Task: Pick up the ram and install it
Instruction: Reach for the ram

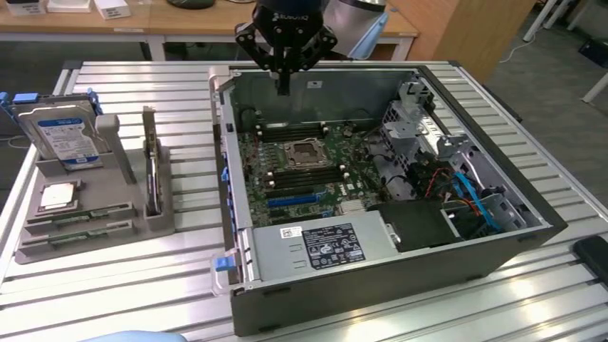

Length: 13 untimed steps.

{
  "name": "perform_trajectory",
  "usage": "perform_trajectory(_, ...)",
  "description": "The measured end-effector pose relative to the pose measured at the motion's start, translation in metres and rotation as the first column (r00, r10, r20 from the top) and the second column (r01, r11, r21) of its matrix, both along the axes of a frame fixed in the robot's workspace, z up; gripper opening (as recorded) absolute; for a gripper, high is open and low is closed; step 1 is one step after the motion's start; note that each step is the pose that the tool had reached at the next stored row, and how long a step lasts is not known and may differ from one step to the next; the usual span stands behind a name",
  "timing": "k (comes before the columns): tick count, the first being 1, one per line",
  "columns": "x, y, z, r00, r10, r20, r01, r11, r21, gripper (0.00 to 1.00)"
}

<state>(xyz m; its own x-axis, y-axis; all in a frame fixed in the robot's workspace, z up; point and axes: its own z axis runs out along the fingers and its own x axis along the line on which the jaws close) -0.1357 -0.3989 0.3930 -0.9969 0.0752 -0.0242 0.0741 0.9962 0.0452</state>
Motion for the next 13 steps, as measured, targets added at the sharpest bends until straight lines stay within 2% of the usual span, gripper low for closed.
perform_trajectory(5,-0.017,0.0000,-0.0008,1.0000,0.000,0.0053,0.000,1.0000,0.0000,0.10)
perform_trajectory(13,-0.053,0.0000,-0.0022,0.9998,0.000,0.0213,0.000,1.0000,0.0000,0.10)
